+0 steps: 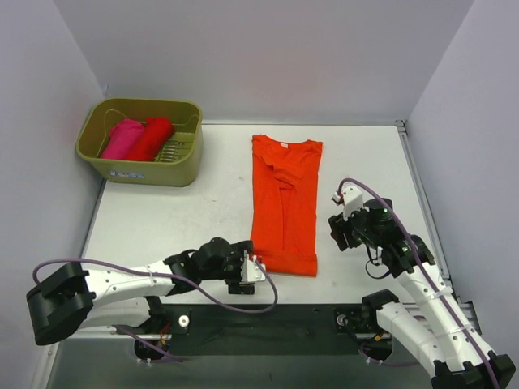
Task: Roll the t-shirts
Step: Roll the T-shirt to the center of the board.
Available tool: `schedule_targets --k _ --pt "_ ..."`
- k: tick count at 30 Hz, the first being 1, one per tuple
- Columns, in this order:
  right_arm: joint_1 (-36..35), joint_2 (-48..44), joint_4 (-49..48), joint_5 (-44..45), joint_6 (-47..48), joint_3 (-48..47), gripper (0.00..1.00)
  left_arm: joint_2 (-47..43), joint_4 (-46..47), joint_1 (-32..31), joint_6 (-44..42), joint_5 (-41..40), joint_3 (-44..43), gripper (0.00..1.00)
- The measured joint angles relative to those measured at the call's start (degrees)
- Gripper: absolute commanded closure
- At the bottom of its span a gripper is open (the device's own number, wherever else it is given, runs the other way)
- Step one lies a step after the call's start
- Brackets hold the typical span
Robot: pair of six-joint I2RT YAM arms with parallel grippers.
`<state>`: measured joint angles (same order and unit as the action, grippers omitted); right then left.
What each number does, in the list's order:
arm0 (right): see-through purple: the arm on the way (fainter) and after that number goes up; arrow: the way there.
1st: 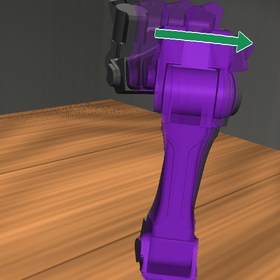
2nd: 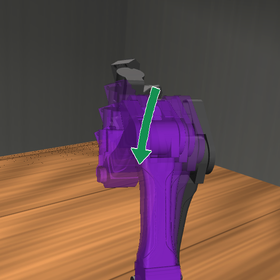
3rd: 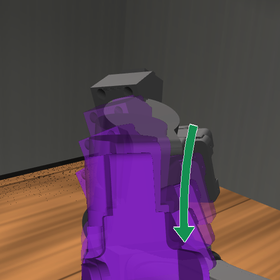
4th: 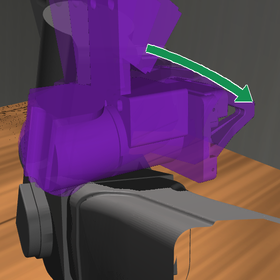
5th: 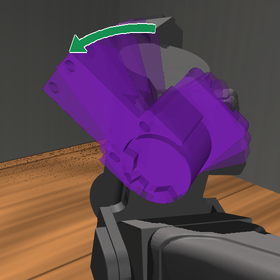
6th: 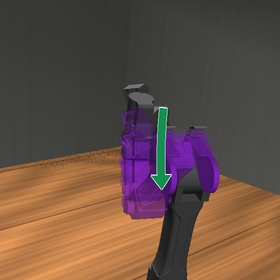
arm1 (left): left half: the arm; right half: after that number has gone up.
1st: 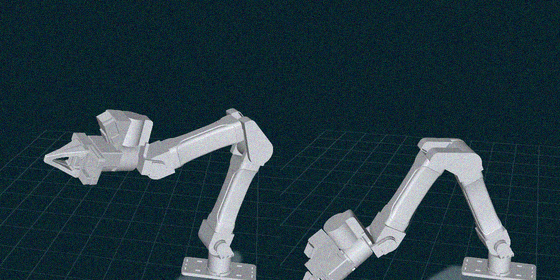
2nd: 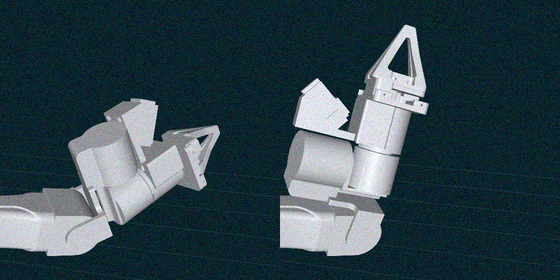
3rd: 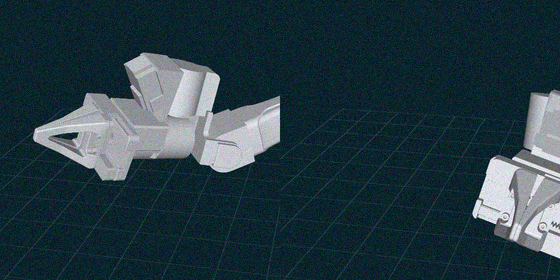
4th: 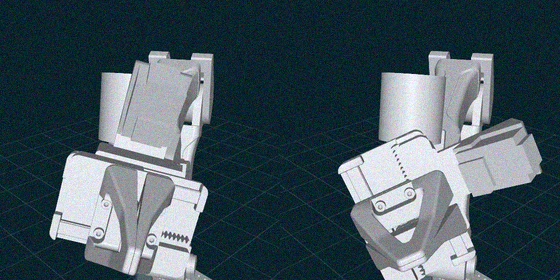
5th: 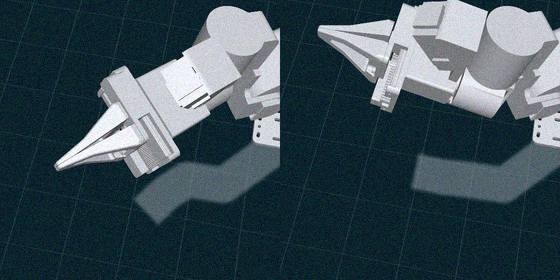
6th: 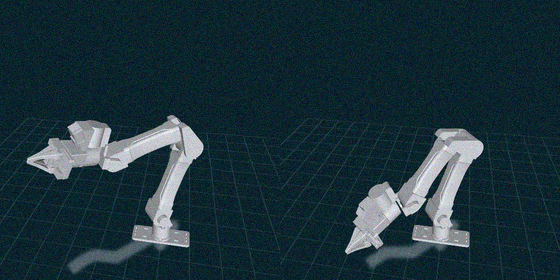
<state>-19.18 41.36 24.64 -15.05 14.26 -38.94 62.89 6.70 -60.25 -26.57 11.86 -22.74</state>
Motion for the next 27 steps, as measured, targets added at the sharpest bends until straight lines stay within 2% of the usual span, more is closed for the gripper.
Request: schedule_targets --k 5,11,16,22,27 --pt "0.0 -0.9 1.6 4.5 1.3 0.1 0.49 6.6 11.0 -3.1 -7.4 -4.1 2.9 0.03" --pt "0.0 -2.5 3.9 7.1 1.0 0.1 0.50 10.2 18.0 -4.2 -11.5 -6.8 3.4 0.10" --pt "0.0 -2.8 5.0 6.5 1.3 0.1 0.51 10.6 17.2 -4.2 -13.1 -7.1 3.2 0.20" --pt "0.0 -5.4 5.0 4.0 6.1 1.9 0.51 14.4 15.7 -4.9 -15.7 -7.4 0.6 0.27" --pt "0.0 -6.1 4.6 2.3 9.5 3.3 0.52 16.7 15.1 -5.1 -20.0 -7.2 -0.2 0.42"
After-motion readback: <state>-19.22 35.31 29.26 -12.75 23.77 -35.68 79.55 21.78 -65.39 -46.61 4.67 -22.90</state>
